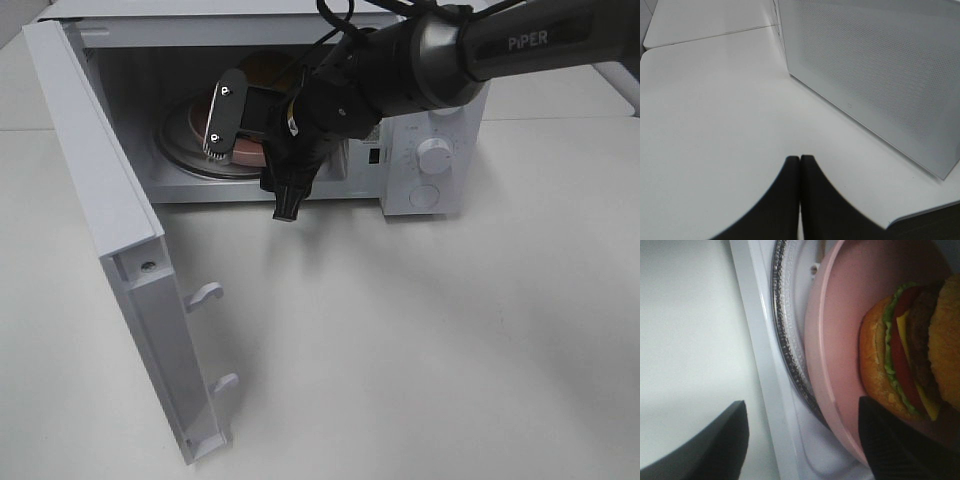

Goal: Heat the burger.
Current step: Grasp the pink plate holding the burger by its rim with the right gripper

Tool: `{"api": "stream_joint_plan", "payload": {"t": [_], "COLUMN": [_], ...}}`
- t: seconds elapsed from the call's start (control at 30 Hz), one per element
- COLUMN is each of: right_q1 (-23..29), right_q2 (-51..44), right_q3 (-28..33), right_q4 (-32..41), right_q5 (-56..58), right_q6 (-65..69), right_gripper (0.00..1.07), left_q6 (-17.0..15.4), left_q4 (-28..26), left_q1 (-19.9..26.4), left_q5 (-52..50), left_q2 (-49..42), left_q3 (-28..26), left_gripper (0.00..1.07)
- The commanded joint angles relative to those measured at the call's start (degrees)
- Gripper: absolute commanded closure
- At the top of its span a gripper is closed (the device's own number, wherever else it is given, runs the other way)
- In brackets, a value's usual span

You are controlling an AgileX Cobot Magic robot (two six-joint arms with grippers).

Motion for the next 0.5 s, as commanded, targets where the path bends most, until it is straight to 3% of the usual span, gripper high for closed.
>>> {"api": "stream_joint_plan", "payload": {"t": [0.03,0.5], "right_q1": [1.0,1.3], "right_q2": [-0.7,-0.9], "right_q3": [-0.5,-0.5], "right_q4": [-0.1,-2.3], "right_q5": [1.4,1.2], "right_q6": [0.7,0.6], "right_gripper": [0.46,0.47], "left_q6": [-0.2,-0.2], "left_q4": [-0.1,-0.1], "left_q1": [0.1,0.1], "left_q5": [-0.8,-0.8], "left_q2": [-1.1,-1.1], "left_q3": [0.2,0.2], "left_gripper": [1.06,1.06]}}
